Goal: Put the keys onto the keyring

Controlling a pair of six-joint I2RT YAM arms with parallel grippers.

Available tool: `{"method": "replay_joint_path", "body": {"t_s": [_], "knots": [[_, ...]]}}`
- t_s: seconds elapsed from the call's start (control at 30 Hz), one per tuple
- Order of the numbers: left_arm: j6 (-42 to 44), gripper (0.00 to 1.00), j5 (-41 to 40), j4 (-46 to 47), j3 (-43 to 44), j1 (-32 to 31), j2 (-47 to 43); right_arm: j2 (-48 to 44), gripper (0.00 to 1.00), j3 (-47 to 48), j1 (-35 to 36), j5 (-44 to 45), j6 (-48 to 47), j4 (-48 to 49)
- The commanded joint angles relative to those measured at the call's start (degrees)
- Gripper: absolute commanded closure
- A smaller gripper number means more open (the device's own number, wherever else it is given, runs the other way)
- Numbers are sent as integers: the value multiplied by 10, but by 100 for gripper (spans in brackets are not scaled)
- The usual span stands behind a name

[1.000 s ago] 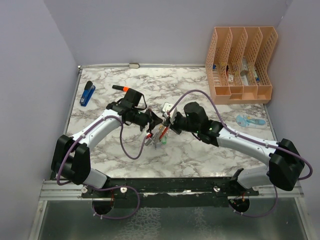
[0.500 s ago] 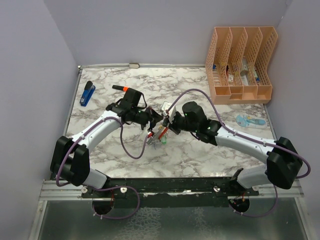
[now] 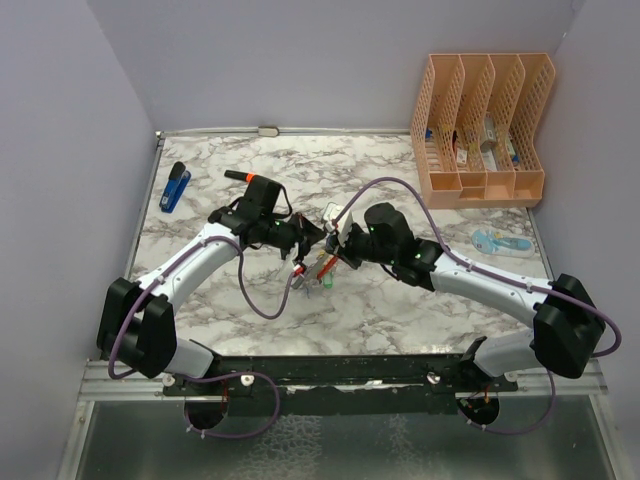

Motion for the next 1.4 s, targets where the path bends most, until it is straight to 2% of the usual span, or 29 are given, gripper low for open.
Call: {"method": "replay_joint_path", "body": {"t_s": [0.0,1.37], "knots": [[15,100,-2,-15,0,-4,-16,0,99,23,-4,15,11,10],[49,100,0,-12,-20,-6,-13,5,99,45,-26,3,20,14]]}}
